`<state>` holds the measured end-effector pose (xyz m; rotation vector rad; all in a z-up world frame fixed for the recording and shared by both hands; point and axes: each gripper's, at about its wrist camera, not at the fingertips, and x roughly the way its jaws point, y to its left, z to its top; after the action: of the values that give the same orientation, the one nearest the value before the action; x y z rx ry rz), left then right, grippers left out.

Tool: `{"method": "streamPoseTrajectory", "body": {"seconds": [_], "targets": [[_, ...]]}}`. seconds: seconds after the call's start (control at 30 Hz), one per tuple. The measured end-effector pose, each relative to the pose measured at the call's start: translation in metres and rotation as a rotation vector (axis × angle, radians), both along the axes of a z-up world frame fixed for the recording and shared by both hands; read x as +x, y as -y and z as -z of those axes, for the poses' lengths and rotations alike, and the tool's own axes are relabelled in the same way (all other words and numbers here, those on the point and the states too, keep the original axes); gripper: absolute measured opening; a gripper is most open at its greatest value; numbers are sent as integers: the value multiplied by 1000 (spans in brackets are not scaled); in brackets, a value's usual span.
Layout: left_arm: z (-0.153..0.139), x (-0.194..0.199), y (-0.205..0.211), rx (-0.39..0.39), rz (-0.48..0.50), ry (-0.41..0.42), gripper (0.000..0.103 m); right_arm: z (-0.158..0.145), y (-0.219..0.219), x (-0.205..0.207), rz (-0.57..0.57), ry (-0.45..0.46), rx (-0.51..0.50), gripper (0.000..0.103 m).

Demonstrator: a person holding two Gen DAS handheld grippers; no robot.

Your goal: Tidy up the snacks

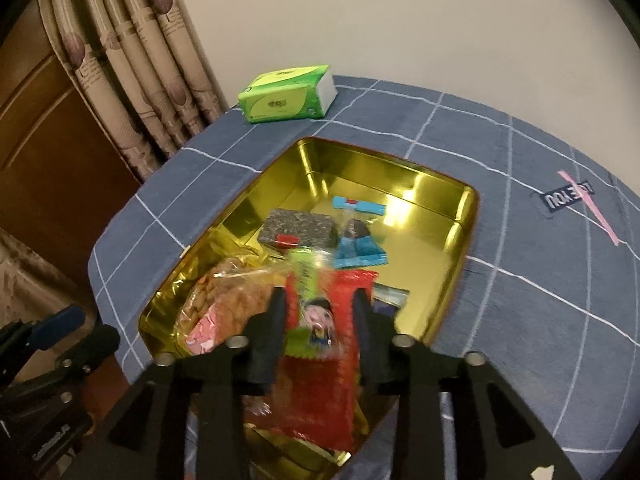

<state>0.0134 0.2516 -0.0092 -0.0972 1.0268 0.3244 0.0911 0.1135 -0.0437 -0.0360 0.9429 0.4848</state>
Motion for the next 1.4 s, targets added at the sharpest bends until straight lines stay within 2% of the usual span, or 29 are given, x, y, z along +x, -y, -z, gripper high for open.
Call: {"method": "streamPoseTrajectory", "body": {"seconds": [0.1,0.27,0.37,0.5,0.7,1.4], "targets": [[1,0,1,-18,4,-1,48,-6,10,-8,18,17,11,55],[-1,-2,3,-9,7,9,48,-14,23,-22,36,43,7,66],[-1,-2,5,14,-5,-3,48,-20,30,-34,55,88,-29,80],[-1,-3,9,26,-10,-12,48,-28,32,-52,57,166,-91,89],[-5,-7,16,47,-7,-2,48,-30,29,-69,38,206,-141,92],[-3,-10,32,70,40,-11,48,-22,25,-76,28,178,-160,92]]}}
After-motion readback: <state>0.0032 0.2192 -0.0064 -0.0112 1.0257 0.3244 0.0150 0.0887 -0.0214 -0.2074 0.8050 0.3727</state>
